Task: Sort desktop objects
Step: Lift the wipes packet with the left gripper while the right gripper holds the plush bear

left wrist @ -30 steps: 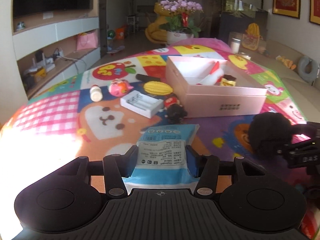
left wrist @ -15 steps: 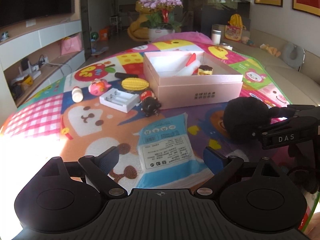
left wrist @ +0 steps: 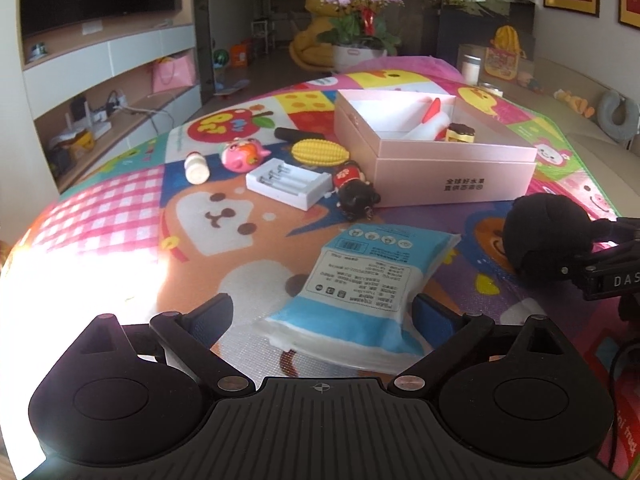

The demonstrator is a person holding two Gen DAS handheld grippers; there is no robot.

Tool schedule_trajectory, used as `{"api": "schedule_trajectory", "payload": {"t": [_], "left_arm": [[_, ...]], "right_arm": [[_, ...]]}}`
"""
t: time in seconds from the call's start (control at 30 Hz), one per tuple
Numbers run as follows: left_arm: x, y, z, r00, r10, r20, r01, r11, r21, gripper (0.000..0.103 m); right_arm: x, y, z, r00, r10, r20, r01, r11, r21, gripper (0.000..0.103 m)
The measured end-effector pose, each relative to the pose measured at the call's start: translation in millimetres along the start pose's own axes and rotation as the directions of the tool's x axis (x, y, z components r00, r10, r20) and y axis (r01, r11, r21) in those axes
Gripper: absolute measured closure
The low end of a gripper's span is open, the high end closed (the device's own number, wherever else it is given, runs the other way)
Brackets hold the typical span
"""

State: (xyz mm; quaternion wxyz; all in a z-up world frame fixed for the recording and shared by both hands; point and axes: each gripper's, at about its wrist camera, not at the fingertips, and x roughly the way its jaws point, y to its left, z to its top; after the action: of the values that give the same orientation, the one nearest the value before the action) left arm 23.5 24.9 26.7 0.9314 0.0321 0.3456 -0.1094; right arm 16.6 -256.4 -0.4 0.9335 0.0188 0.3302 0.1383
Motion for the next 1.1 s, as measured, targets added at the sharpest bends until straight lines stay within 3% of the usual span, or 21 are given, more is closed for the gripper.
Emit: {"api": "schedule_trajectory", "payload": {"t": [0.13,0.43,0.5,0.57,0.67,0.77,0.9,1.03,1.1], "left_arm": [[8.1,-10.1,2.1,0.999,-0.041,-0.004,0.041,0.999,0.013,0.004],[42.8,-29.3,14.0,0.998,-0.059,-0.032,0.061,0.996,0.073,0.004],[43.2,-31.7,11.4,0.997,-0.063,-0.036,0.065,0.996,0.069,0.008],[43.2,-31.6,8.1,0.997,-0.056,-0.045,0.058,0.997,0.053,0.032],[37.9,-33.3,5.2,0.999,-0.028,-0.039,0.029,0.999,0.040,0.042],[26.8,-38.9,3.0,1.000,0.000,-0.025,0.002,0.998,0.069,0.044],[12.6,-48.4,-3.0,1.000,0.030,0.009,-0.030,0.992,0.122,0.044],[-1.3,-56.0,-8.4,0.999,0.019,0.034,-0.024,0.989,0.144,0.044],[-6.8,-57.5,-10.8,0.999,0.004,0.043,-0.010,0.990,0.143,0.044]], "right_arm": [[1.3,0.4,0.0,1.000,0.000,-0.006,0.000,1.000,-0.002,0.000],[-2.0,3.9,1.5,1.000,-0.018,0.007,0.019,1.000,-0.025,0.000],[-5.8,8.2,2.1,0.999,-0.027,0.021,0.028,0.998,-0.052,0.000],[-9.7,12.5,4.4,0.999,-0.025,0.040,0.029,0.995,-0.091,0.000],[-9.6,15.7,11.9,0.999,-0.019,0.044,0.024,0.992,-0.123,0.000],[-7.9,10.0,24.5,0.999,-0.007,0.032,0.009,0.997,-0.071,0.000],[-13.1,-1.9,42.2,0.996,0.079,0.030,-0.080,0.996,0.032,0.000],[0.2,-8.7,45.3,0.994,0.096,-0.047,-0.093,0.993,0.068,0.001],[6.4,-9.3,40.0,0.991,0.096,-0.090,-0.090,0.994,0.069,0.014]]}}
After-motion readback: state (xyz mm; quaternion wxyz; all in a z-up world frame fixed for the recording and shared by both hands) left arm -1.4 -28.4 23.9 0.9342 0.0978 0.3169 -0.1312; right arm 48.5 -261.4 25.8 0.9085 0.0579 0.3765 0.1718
